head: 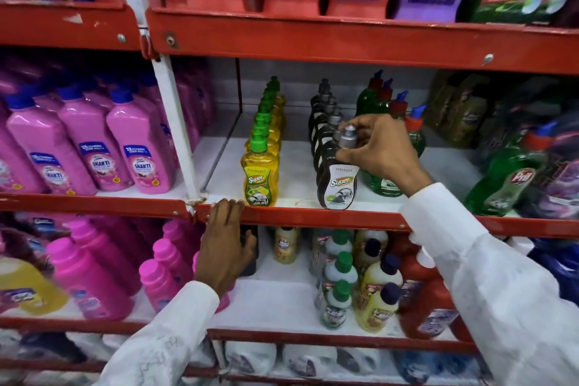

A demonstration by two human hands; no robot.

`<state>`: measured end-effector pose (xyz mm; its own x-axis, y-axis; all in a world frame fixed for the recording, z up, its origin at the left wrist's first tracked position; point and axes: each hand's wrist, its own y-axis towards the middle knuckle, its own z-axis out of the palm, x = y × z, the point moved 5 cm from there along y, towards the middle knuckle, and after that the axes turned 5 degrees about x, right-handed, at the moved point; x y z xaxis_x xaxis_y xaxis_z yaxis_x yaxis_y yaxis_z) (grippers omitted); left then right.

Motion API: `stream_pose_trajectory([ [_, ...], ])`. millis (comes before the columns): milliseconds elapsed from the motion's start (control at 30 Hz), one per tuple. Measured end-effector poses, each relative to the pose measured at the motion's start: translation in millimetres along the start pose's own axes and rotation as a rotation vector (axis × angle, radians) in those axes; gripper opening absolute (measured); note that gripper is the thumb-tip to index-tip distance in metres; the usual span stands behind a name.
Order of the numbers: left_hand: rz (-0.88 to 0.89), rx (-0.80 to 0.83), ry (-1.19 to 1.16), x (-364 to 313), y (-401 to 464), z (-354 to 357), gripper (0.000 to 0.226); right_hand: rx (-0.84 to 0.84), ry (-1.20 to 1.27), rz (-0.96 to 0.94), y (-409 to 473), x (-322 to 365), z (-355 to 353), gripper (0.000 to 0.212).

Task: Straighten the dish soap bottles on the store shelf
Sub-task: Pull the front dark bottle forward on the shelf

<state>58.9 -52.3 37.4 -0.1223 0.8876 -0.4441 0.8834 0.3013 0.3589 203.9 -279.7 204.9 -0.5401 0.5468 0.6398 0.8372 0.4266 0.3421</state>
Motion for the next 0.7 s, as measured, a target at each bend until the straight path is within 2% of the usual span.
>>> stream_pose_trajectory([
  [300, -0.009, 0.003, 0.034, -1.6, 1.3, 3.8, 0.061, 0.063, 0.008, 0.019, 26.6, -15.5, 8.5, 0.046],
  [400, -0.005, -0.077, -0.010, -2.9, -2.2, 2.2, 0.056, 0.100, 0.003, 0.026, 27.0, -22.3, 15.9, 0.044],
  [533, 0.230, -0.227, 0.047, -39.8, -15.5, 8.4, 0.043, 0.068, 0.029, 0.007, 25.2, -27.1, 24.0, 0.048],
  [700, 0.393, -0.159, 0.048, -106.2, -1.0, 29.1, 0.048, -0.007, 0.078, -0.059, 5.4, -24.3, 21.6, 0.056],
])
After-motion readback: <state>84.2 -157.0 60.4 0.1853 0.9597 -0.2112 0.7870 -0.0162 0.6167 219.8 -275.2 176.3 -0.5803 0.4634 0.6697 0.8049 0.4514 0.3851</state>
